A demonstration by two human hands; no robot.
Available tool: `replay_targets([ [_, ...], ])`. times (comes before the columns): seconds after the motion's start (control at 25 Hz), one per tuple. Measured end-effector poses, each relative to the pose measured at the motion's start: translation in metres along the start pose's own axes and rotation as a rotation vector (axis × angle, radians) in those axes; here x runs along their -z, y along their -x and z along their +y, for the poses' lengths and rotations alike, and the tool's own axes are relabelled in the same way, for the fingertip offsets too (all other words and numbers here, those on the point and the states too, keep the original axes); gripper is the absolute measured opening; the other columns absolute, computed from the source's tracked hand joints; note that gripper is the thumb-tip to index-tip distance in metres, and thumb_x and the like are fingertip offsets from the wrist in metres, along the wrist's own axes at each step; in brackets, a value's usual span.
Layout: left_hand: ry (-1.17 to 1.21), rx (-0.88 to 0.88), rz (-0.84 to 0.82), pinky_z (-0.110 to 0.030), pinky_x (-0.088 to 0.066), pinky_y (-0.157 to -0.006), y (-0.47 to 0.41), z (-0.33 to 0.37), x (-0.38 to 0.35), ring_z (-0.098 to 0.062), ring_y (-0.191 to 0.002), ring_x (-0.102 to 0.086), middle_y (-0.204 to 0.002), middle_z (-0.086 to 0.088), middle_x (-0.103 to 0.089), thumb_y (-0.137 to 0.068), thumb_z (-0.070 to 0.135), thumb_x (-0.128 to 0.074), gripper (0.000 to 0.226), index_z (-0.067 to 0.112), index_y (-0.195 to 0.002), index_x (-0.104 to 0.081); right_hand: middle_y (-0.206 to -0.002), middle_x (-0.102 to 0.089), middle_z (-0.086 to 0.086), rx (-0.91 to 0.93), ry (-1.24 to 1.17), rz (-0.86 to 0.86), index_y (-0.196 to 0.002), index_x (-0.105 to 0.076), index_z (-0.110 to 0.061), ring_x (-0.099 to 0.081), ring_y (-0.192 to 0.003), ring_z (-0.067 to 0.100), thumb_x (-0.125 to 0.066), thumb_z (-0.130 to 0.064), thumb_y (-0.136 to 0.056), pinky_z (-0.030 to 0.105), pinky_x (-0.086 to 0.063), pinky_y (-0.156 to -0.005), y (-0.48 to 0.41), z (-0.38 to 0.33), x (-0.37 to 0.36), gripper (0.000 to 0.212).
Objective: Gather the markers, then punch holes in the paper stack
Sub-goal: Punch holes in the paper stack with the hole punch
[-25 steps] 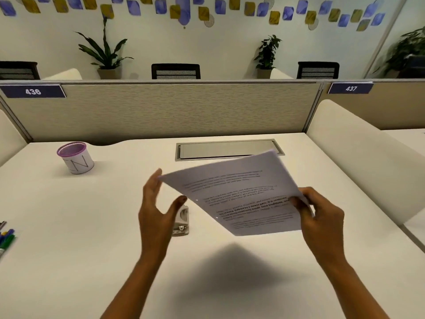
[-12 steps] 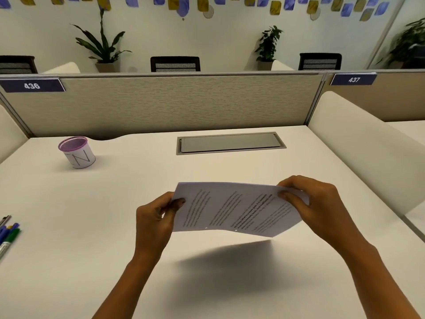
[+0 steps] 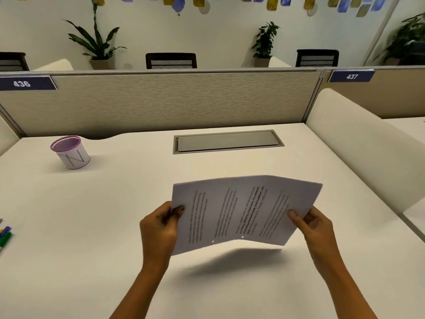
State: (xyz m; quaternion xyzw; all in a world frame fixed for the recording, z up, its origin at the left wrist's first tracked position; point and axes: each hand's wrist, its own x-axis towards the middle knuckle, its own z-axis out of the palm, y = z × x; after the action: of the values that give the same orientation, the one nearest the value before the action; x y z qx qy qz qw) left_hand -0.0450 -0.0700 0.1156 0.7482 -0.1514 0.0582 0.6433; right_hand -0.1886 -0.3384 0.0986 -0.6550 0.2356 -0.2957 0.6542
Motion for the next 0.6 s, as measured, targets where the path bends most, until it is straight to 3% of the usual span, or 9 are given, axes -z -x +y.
replay_targets([
  [0.2,0.015,-0.029,0.080,-0.018,-0.054,-0.058,0.009,-0.003,-0.020,-0.007,-0.072,-0.063,-0.079,0.012,-0.069,-0.088,0.030,-0.056,0.009,0.027,-0.086,-0.065,-0.099,-0.072,-0.015,0.134,0.029,0.120,-0.105,-0.064,-0.033,-0.069,-0.088,0.008,-0.065,-0.022,-0.081,0.014,-0.055,-0.072,-0.005,-0.011,0.002,0.027],
  [0.32,-0.006,0.001,0.095,-0.031,-0.056,-0.074,0.023,-0.010,-0.026,-0.017,-0.077,-0.064,-0.091,-0.003,-0.071,-0.084,0.038,-0.058,0.035,0.010,-0.103,-0.067,-0.100,-0.072,-0.013,0.135,0.050,0.126,-0.105,-0.065,-0.035,-0.069,-0.089,0.007,-0.066,-0.020,-0.082,0.014,-0.055,-0.072,-0.004,-0.004,0.009,0.028],
  [0.48,-0.068,0.125,0.028,-0.049,-0.056,-0.084,0.039,-0.027,-0.031,-0.025,-0.087,-0.064,-0.103,-0.007,-0.070,-0.083,0.020,-0.058,0.036,0.009,-0.118,-0.063,-0.100,-0.074,-0.011,0.017,0.035,0.143,-0.100,-0.068,-0.034,-0.069,-0.091,0.007,-0.066,-0.007,-0.084,0.011,-0.054,-0.071,0.007,0.029,0.011,0.031],
  [0.6,-0.076,0.176,0.021,-0.055,-0.054,-0.085,0.040,-0.029,-0.030,-0.026,-0.088,-0.064,-0.104,-0.005,-0.070,-0.083,0.023,-0.056,0.038,0.008,-0.117,-0.063,-0.097,-0.073,-0.017,0.004,0.064,0.195,-0.099,-0.067,-0.039,-0.068,-0.090,0.005,-0.065,-0.008,-0.085,0.010,-0.054,-0.073,0.010,0.036,0.008,0.034],
])
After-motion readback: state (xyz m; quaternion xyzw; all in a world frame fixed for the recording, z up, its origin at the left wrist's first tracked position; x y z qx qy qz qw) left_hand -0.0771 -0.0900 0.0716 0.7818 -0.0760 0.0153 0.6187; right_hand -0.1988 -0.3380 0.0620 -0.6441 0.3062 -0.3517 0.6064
